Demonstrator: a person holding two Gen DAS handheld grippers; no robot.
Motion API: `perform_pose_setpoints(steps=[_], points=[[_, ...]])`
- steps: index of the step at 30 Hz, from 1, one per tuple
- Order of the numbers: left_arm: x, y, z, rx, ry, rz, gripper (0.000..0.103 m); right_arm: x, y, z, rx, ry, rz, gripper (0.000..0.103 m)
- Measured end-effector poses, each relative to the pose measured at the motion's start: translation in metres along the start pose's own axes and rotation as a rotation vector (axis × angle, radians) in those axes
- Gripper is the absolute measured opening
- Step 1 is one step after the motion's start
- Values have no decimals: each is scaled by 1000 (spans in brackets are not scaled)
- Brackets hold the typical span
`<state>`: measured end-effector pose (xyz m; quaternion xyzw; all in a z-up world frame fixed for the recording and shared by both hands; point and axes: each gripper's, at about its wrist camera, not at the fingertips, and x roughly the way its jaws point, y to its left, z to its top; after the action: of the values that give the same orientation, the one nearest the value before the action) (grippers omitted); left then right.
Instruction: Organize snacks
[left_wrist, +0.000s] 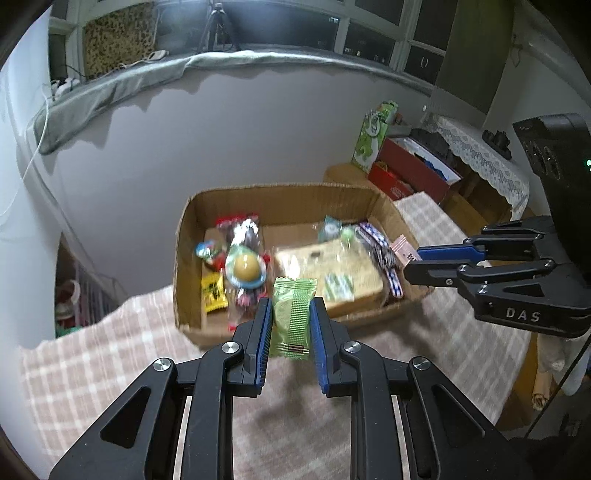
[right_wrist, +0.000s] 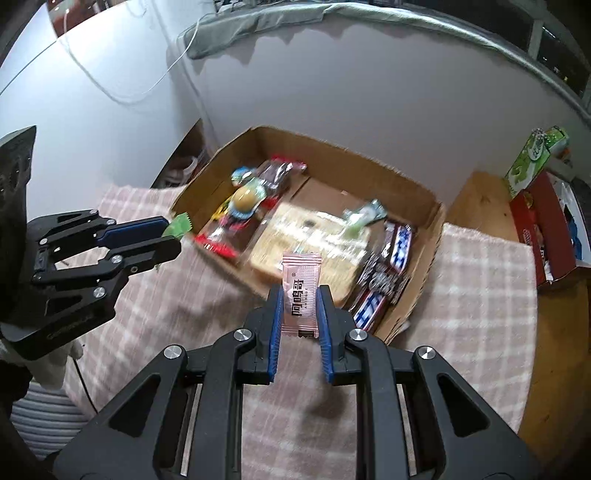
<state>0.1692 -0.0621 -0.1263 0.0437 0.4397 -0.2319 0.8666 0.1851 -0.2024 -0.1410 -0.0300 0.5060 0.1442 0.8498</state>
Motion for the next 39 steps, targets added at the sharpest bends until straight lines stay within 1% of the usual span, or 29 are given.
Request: perform_pose_setpoints(steps=[9, 12, 13, 14, 16, 17, 25, 30, 31, 32, 33, 35, 39], points=[[11, 5, 18, -13, -13, 18, 19, 5, -16, 14, 19, -2, -25, 19], [12, 8, 22, -24, -17, 33, 21, 5, -17, 17, 21, -5, -36, 21], [13, 9, 23, -31, -13, 39, 27, 5, -18, 18, 20, -4, -41, 23], [13, 9, 24, -33, -15, 40, 30, 6, -18, 18, 19, -4, -42, 25], [12, 10, 24, -34, -18, 46, 30, 4, -18, 19, 19, -12, -49, 34], [12, 10, 25, -36, -18, 45, 30, 3, -18, 19, 20, -15, -49, 35], [7, 11, 24, -48, -12, 54, 30, -4, -18, 16, 33, -17, -40, 35], [-3, 12, 24, -62, -21, 62, 30, -15, -16, 14, 42, -26, -36, 35], [-5, 11, 23, -65, -23, 66, 31, -17, -15, 13, 42, -28, -37, 35], [-8, 11, 23, -68, -24, 68, 35, -20, -14, 12, 40, -30, -38, 36], [-10, 11, 22, -70, -28, 71, 36, -22, -13, 12, 39, -32, -40, 37], [-14, 10, 21, -72, -28, 79, 36, -27, -13, 11, 42, -41, -48, 50], [-31, 6, 18, -91, -51, 94, 38, -45, -11, 8, 68, -74, -59, 52]])
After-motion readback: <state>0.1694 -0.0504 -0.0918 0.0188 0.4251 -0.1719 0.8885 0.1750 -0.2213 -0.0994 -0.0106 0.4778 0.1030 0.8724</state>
